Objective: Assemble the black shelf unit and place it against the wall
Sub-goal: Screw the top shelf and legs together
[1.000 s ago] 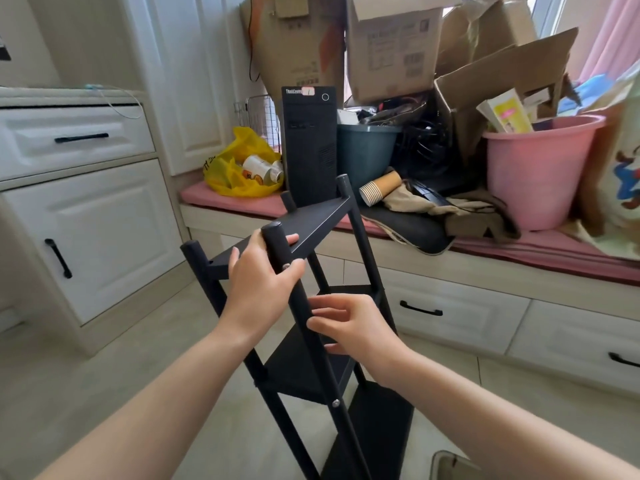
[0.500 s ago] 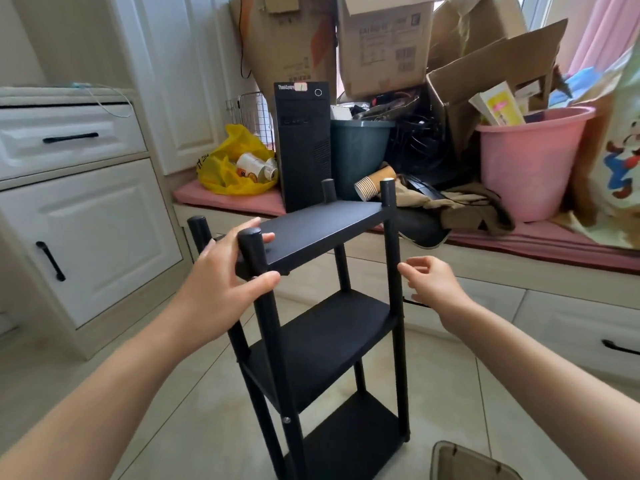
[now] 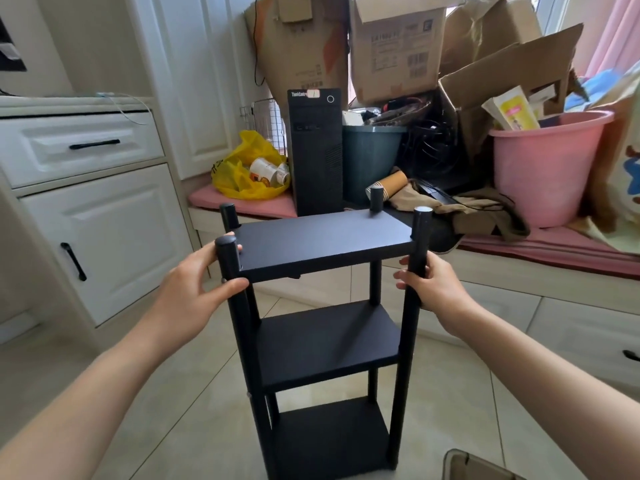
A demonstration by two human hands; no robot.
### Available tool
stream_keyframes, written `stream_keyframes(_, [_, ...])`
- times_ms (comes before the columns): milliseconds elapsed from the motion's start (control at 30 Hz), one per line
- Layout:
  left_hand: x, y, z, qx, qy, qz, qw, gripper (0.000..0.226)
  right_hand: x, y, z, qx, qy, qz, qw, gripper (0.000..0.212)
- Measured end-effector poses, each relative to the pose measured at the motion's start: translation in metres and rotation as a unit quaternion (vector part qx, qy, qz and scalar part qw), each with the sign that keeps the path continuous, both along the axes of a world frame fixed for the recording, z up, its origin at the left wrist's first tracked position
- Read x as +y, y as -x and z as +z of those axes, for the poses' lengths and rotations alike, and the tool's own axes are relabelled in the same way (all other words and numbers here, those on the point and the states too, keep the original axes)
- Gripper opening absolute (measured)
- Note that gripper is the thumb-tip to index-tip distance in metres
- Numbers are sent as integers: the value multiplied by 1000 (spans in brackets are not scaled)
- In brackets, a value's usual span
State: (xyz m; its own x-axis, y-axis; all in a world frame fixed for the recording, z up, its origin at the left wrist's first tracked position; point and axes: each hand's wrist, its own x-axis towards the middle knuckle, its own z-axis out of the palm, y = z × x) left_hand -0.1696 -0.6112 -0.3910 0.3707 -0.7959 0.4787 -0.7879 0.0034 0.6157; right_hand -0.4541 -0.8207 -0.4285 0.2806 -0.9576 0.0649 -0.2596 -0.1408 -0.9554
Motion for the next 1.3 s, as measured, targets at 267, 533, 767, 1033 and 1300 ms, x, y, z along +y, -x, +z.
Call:
stream_keyframes(267, [-19, 7, -3, 98, 46, 1, 994, 41, 21, 18, 6, -16, -10, 23, 1000, 10])
stream_keyframes(533, [-51, 18, -6, 165, 69, 24, 984, 58, 44, 54, 8, -47, -35, 49, 997, 10])
stream_keyframes(767, [-81, 26, -16, 208, 103, 149, 961, 35, 67, 63, 9, -71, -41, 86, 993, 11])
stream_keyframes(1033, [-79, 35, -21, 376, 61, 231, 895, 28, 82, 58, 6, -65, -51, 106, 991, 12])
stream_keyframes(1300, [-75, 74, -33, 608, -32, -110, 785, 18, 87, 56, 2, -68, -57, 122, 989, 11])
